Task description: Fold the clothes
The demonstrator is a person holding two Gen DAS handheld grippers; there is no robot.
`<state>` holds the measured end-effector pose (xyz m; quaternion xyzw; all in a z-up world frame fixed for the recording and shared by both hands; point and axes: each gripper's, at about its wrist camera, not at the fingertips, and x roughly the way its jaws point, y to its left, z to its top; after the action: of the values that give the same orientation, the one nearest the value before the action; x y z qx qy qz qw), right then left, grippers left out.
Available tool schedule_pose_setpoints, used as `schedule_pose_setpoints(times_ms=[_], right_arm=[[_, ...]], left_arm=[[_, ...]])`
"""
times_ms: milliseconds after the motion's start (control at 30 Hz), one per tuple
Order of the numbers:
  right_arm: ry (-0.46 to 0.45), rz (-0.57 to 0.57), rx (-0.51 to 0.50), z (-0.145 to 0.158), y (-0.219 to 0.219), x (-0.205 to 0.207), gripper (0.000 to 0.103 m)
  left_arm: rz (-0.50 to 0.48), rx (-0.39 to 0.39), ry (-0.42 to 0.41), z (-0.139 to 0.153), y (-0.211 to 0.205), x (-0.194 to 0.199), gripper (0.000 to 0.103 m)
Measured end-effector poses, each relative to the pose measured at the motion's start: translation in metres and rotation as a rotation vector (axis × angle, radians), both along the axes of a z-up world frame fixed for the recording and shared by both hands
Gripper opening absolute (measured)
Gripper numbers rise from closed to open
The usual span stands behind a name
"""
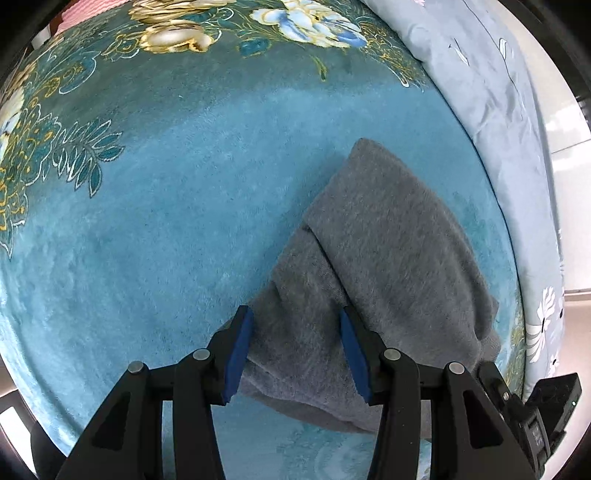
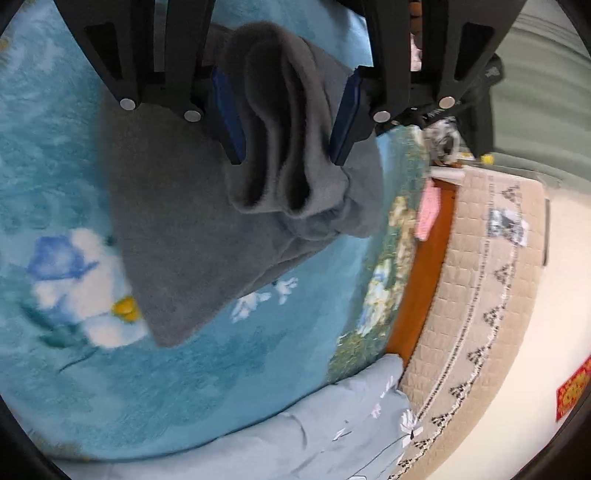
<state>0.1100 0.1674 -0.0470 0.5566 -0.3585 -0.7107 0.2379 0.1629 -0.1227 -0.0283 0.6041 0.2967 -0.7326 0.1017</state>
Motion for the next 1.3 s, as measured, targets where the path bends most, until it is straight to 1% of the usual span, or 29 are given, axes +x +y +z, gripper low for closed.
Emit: schedule_pose_setpoints(times_ms=[67,100,133,167,200,233,300,367,433,467,500,533,567,600,667,700,767,833,900,933,1000,1067,1100,1200,1300], right_arm=[[-0.034,0.011,-0.034,-0.005,-0.005,-0.005,0.048],[-0.051,0.009,-0.037,-0.008,-0.007,-0.008,0.045],[-0.069,0.003,-0.036,-0.01,-0.009,-0.01,0.036],[-0.076,0.0,-0.038,-0.009,-0.01,-0.012,0.029],[-0.075,0.0,-0.043,-0.006,-0.012,-0.012,0.018],[-0.074,0.0,-0.049,-0.002,-0.013,-0.013,0.014],[-0.018,0.034,-0.091,0.021,-0.015,-0.011,0.013],[0.046,0.079,-0.194,0.045,-0.013,-0.008,0.013],[0.104,0.124,-0.281,0.065,-0.005,-0.008,0.013],[0.115,0.131,-0.291,0.07,0.001,-0.009,0.013],[0.112,0.125,-0.276,0.071,0.008,-0.012,0.013],[0.1,0.111,-0.24,0.07,0.016,-0.015,0.013],[0.075,0.09,-0.192,0.064,0.024,-0.019,0.013],[0.046,0.072,-0.168,0.057,0.03,-0.022,0.013],[0.0,0.049,-0.155,0.043,0.04,-0.026,0.013],[-0.01,0.046,-0.154,0.038,0.043,-0.027,0.013],[-0.02,0.041,-0.147,0.031,0.047,-0.028,0.013],[-0.007,0.035,-0.138,0.031,0.05,-0.029,0.013],[0.003,0.021,-0.157,0.033,0.055,-0.029,0.013],[0.005,0.02,-0.155,0.034,0.057,-0.029,0.013],[-0.012,0.021,-0.101,0.029,0.061,-0.029,0.012],[-0.067,0.014,-0.033,0.012,0.063,-0.032,0.012],[-0.094,0.006,-0.019,0.004,0.064,-0.032,0.013],[-0.14,-0.029,-0.006,-0.018,0.069,-0.029,0.013],[-0.133,-0.055,-0.009,-0.021,0.072,-0.027,0.013]], left_arm=[[0.015,0.017,0.001,-0.001,-0.004,0.002,0.05],[0.025,0.029,0.004,-0.001,-0.007,0.003,0.05],[0.038,0.043,0.012,-0.001,-0.01,0.004,0.05],[0.056,0.063,0.025,0.0,-0.014,0.006,0.05],[0.082,0.093,0.046,0.001,-0.019,0.01,0.05],[0.108,0.122,0.066,0.002,-0.025,0.013,0.05],[0.168,0.177,0.113,0.005,-0.037,0.021,0.05],[0.215,0.222,0.17,0.009,-0.048,0.03,0.05],[0.225,0.262,0.225,0.015,-0.054,0.035,0.05],[0.213,0.279,0.242,0.017,-0.054,0.035,0.05],[0.189,0.299,0.259,0.018,-0.051,0.035,0.05],[0.165,0.32,0.275,0.02,-0.048,0.035,0.05],[0.137,0.332,0.287,0.022,-0.045,0.034,0.05],[0.102,0.329,0.29,0.026,-0.038,0.03,0.05],[0.031,0.323,0.295,0.032,-0.025,0.023,0.05],[-0.008,0.313,0.292,0.035,-0.018,0.02,0.05],[-0.088,0.268,0.268,0.037,-0.003,0.015,0.05],[-0.153,0.223,0.246,0.04,0.011,0.012,0.05],[-0.205,0.187,0.226,0.037,0.021,0.006,0.05],[-0.223,0.176,0.218,0.036,0.026,0.005,0.05],[-0.239,0.179,0.213,0.035,0.03,0.009,0.05],[-0.241,0.194,0.199,0.032,0.029,0.007,0.05],[-0.241,0.2,0.19,0.029,0.03,0.004,0.05],[-0.238,0.213,0.153,0.022,0.031,-0.003,0.05],[-0.251,0.206,0.134,0.02,0.034,-0.004,0.05]])
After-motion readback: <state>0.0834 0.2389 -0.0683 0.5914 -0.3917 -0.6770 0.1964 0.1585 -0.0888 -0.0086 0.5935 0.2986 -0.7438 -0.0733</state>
